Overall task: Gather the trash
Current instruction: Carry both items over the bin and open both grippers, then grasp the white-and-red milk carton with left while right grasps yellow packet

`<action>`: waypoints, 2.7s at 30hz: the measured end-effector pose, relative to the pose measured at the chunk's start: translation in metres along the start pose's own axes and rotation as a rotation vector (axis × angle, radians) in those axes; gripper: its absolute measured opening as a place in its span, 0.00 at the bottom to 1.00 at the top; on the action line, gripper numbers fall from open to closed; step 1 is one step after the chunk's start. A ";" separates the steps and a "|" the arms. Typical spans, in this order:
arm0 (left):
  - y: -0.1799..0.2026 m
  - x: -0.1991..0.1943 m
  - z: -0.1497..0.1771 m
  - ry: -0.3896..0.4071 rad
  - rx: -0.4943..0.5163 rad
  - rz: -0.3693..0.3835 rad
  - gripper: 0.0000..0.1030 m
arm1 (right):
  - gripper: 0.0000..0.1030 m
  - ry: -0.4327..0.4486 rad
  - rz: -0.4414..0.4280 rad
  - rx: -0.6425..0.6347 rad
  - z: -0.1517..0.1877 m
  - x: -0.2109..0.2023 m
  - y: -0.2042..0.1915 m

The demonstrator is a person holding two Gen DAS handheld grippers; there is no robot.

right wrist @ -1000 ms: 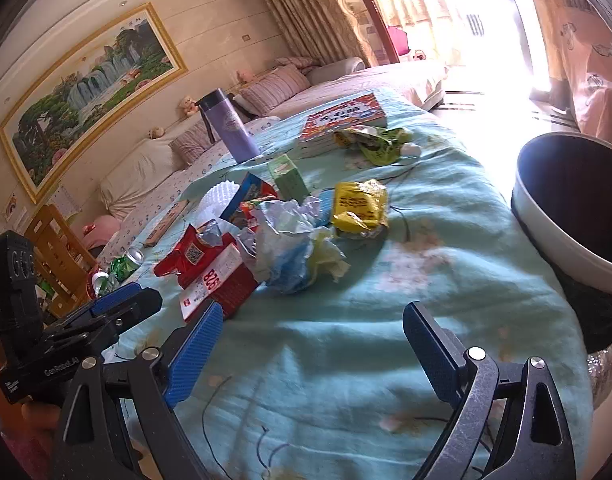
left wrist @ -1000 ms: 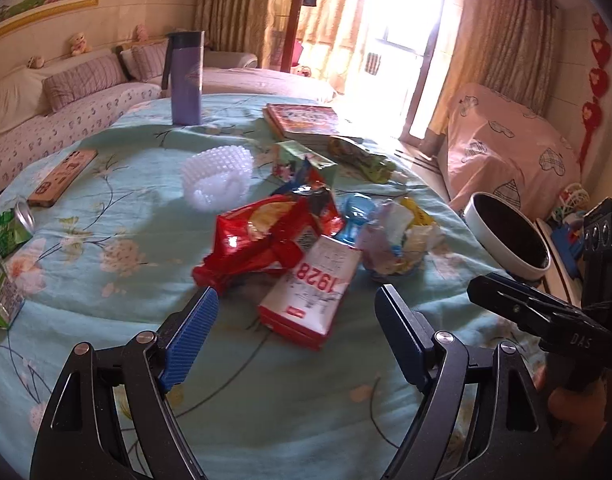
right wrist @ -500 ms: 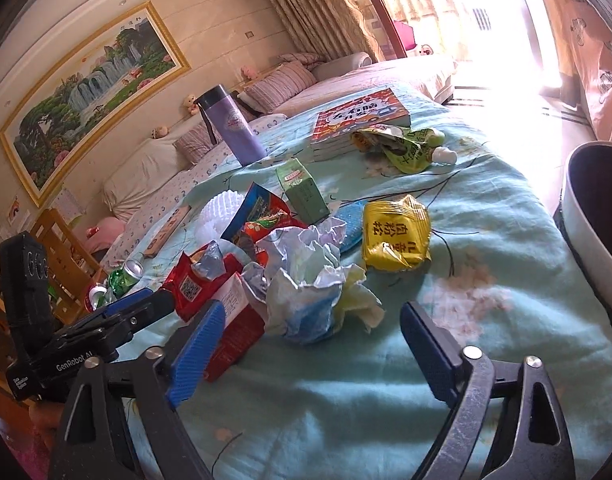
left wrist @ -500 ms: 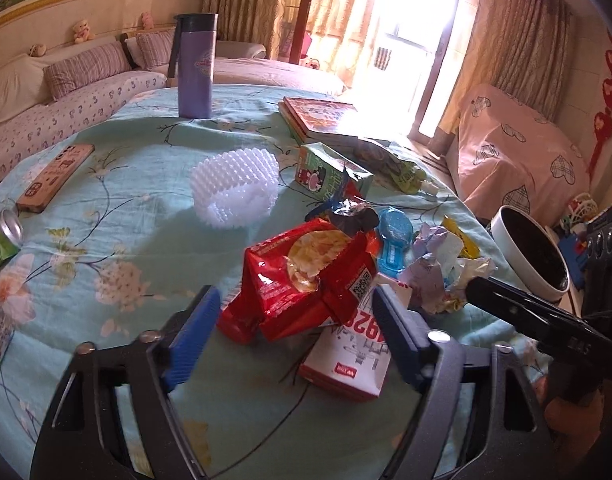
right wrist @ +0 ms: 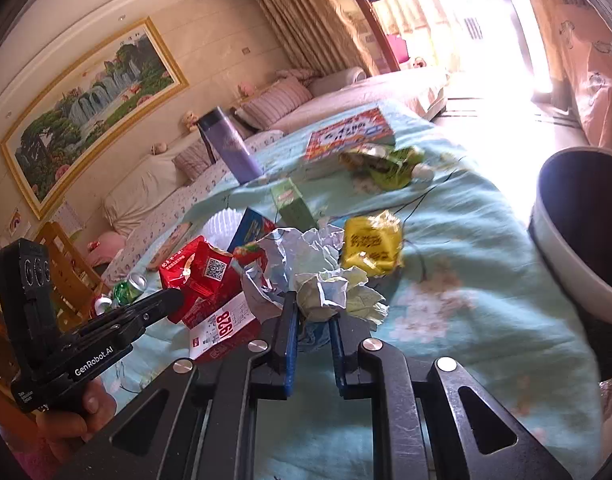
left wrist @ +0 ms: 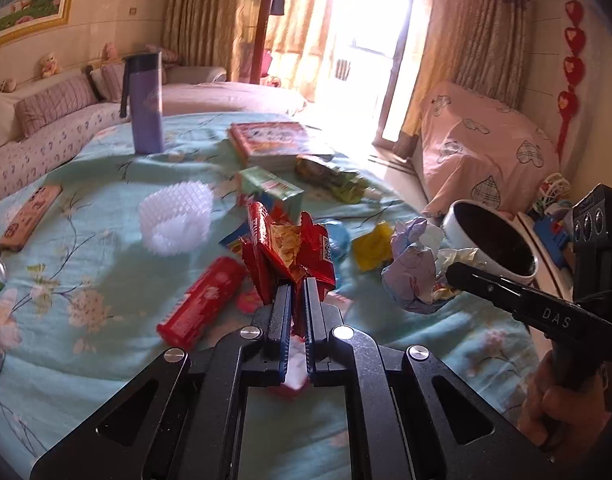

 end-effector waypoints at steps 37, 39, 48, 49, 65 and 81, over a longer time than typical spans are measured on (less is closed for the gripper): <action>0.206 0.067 -0.041 -0.083 0.300 0.218 0.05 | 0.14 0.165 0.232 0.224 0.007 -0.112 0.156; 0.214 0.075 -0.046 -0.095 0.298 0.226 0.05 | 0.14 0.164 0.242 0.227 0.004 -0.112 0.161; 0.242 0.101 -0.058 -0.126 0.323 0.240 0.05 | 0.14 0.154 0.279 0.238 -0.007 -0.111 0.186; 0.244 0.105 -0.059 -0.131 0.326 0.242 0.05 | 0.14 0.150 0.281 0.239 -0.009 -0.110 0.188; 0.246 0.134 -0.067 -0.199 0.277 0.264 0.34 | 0.36 0.098 0.305 0.274 -0.019 -0.096 0.213; 0.163 0.066 -0.016 -0.124 0.208 0.170 0.57 | 0.88 0.152 0.246 0.215 0.007 -0.096 0.144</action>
Point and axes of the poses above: each gripper's, at about its wrist camera, not at the fingertips, and x roughly the way its jaws point, y to its right, z to its underside, the point moved 2 cm from there along x, roughly the way its jaws point, and after that the axes turned 11 degrees about -y, right-handed, at the moved point
